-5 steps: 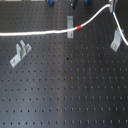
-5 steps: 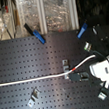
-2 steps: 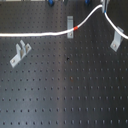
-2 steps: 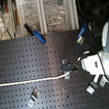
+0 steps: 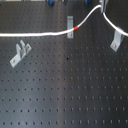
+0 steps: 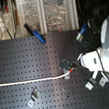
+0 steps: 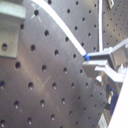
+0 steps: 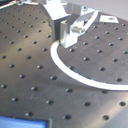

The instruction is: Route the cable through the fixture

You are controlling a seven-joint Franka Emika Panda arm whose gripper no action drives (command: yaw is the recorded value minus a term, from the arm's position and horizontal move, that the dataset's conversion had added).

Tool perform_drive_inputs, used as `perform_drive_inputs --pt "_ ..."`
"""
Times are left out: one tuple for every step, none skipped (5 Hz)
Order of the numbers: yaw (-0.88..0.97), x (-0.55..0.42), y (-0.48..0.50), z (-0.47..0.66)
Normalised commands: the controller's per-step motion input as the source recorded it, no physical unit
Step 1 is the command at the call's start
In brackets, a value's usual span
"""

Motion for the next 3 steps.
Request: perform_drive_inputs --pt "0.0 0.001 0.0 0.02" --pt "0.0 0.004 0.022 0.27" --pt "0.0 0.0 0.0 0.01"
